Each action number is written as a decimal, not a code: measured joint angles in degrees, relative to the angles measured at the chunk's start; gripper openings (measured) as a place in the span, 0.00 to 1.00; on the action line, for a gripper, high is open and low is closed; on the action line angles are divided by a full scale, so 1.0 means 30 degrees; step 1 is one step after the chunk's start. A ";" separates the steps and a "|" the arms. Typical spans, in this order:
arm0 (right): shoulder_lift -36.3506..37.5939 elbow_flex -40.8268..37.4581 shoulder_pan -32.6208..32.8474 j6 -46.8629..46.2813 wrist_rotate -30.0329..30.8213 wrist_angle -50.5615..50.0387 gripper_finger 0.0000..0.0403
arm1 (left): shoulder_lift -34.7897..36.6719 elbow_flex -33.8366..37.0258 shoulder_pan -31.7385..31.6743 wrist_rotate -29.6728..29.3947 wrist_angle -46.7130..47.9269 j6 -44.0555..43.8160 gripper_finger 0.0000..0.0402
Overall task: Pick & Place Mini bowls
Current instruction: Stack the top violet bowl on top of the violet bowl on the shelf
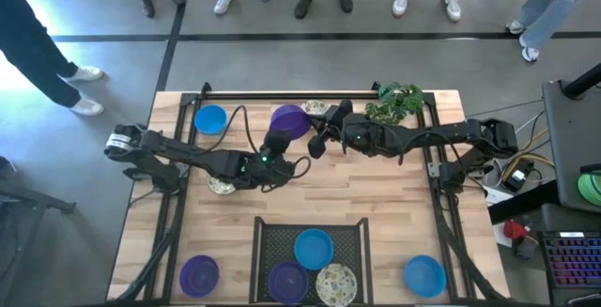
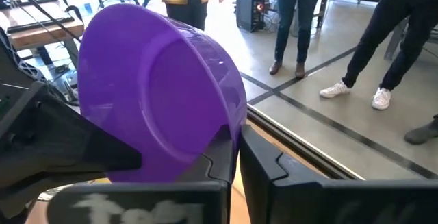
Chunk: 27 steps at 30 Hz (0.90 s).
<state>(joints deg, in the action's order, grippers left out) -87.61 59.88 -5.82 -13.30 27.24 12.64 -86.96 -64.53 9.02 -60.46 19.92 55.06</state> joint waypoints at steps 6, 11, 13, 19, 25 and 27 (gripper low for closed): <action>0.0000 -0.0007 0.0015 0.0047 -0.0102 -0.0007 0.02 | 0.0034 0.0000 0.0022 0.0079 -0.0082 -0.0271 0.07; 0.0000 -0.0029 0.0007 0.0100 -0.0045 -0.0083 0.02 | 0.0036 0.0000 0.0007 -0.0031 0.0002 -0.0378 0.16; 0.0000 -0.0036 -0.0001 0.0154 0.0004 -0.0092 0.02 | 0.0044 0.0000 0.0029 -0.0103 0.0022 -0.0413 0.20; 0.0007 0.0014 -0.0333 0.0144 -0.0197 -0.0225 0.02 | 0.0077 -0.0052 0.0479 -0.0390 0.0063 -0.0840 0.24; 0.0044 0.1074 -0.0551 0.0198 -0.0230 -0.1731 0.02 | 0.0615 -0.0160 0.1416 -0.0460 0.0129 -0.0994 0.24; 0.0044 0.1648 -0.0597 0.0381 -0.0070 -0.2665 0.02 | 0.0923 -0.0160 0.1707 -0.0535 0.0157 -0.1271 0.24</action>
<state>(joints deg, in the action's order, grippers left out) -87.48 64.82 -7.62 -12.16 27.03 4.65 -84.19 -65.01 14.14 -62.07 20.39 51.25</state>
